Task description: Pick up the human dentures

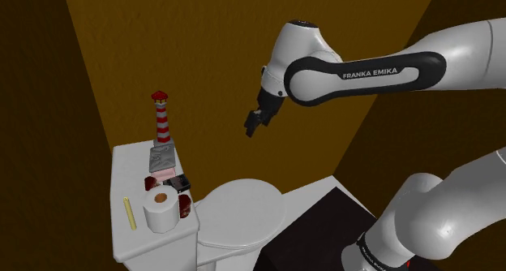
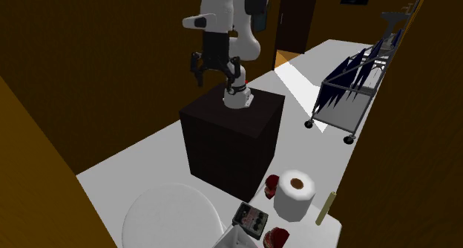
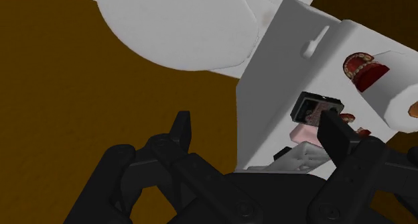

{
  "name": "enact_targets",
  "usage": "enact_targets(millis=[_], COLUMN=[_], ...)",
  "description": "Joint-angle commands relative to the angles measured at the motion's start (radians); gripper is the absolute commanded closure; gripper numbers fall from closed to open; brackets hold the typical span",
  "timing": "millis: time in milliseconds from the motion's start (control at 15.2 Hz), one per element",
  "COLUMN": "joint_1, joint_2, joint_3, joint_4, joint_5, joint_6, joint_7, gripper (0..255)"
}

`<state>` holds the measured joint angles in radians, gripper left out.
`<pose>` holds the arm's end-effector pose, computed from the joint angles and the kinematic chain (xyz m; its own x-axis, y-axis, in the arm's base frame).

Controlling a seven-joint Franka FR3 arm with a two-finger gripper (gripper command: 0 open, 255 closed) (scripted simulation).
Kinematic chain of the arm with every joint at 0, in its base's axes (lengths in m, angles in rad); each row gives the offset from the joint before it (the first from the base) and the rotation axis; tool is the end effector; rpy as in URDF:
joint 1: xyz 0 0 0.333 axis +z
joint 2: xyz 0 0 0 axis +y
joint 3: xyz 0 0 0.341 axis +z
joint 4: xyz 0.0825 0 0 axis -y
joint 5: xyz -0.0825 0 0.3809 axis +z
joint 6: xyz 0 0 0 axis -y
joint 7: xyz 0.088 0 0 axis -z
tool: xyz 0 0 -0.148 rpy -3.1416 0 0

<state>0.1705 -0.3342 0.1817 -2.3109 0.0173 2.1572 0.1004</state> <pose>0.4324 0.1644 0.4751 0.9555 0.2351 0.1782 0.2343 -0.9718 0.0257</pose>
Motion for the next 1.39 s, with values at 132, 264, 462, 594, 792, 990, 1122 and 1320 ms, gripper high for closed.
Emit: enact_targets(millis=[132, 264, 462, 594, 792, 990, 1122, 1320], joint_1=[0.024, 0.035, 0.052, 0.065, 0.091, 0.124, 0.15, 0.196], joint_2=[0.116, 0.176, 0.268, 0.33, 0.426, 0.523, 0.588, 0.684], joint_3=[0.052, 0.076, 0.108, 0.126, 0.146, 0.157, 0.158, 0.154], joint_4=[0.027, 0.045, 0.078, 0.104, 0.148, 0.197, 0.234, 0.293], joint_5=[-0.037, -0.063, -0.113, -0.153, -0.221, -0.294, -0.342, -0.411], joint_6=[0.082, 0.117, 0.164, 0.191, 0.225, 0.251, 0.264, 0.278], joint_7=[0.014, 0.024, 0.044, 0.061, 0.091, 0.121, 0.141, 0.165], gripper=[0, 0, 0, 0, 0, 0, 0, 0])
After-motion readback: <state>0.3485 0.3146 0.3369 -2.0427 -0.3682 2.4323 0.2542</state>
